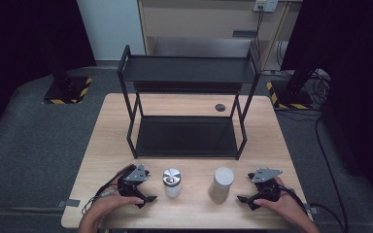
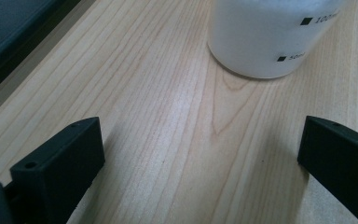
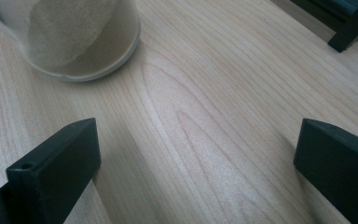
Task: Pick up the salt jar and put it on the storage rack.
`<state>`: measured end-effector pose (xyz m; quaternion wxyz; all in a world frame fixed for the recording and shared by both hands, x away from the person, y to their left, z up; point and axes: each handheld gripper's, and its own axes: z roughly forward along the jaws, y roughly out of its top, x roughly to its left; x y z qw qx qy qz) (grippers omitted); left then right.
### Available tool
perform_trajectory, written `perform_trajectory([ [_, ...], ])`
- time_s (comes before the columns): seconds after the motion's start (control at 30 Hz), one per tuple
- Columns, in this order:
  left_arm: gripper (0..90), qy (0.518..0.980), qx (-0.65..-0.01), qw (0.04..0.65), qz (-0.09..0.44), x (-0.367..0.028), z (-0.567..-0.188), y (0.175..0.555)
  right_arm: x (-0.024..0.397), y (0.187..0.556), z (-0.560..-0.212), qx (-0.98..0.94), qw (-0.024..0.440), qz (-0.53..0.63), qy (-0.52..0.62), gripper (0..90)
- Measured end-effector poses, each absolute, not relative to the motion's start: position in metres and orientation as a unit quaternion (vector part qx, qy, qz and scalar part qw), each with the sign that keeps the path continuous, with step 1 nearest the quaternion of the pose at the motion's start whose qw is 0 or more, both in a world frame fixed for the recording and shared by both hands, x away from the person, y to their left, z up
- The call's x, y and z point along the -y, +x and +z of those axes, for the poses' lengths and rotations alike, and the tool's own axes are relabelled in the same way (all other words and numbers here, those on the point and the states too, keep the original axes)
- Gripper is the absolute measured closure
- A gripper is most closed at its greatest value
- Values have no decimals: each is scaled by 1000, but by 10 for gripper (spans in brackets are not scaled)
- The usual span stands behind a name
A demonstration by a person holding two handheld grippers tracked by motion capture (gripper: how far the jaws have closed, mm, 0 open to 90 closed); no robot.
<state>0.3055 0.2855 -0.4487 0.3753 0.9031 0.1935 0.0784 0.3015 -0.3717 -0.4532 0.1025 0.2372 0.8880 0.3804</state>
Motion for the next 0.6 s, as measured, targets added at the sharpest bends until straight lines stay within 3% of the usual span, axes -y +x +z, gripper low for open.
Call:
perform_trajectory([
  [0.6, 12, 899, -185, 390, 73, -287, -450, 306, 372, 300, -453, -887, 103, 381, 240, 18],
])
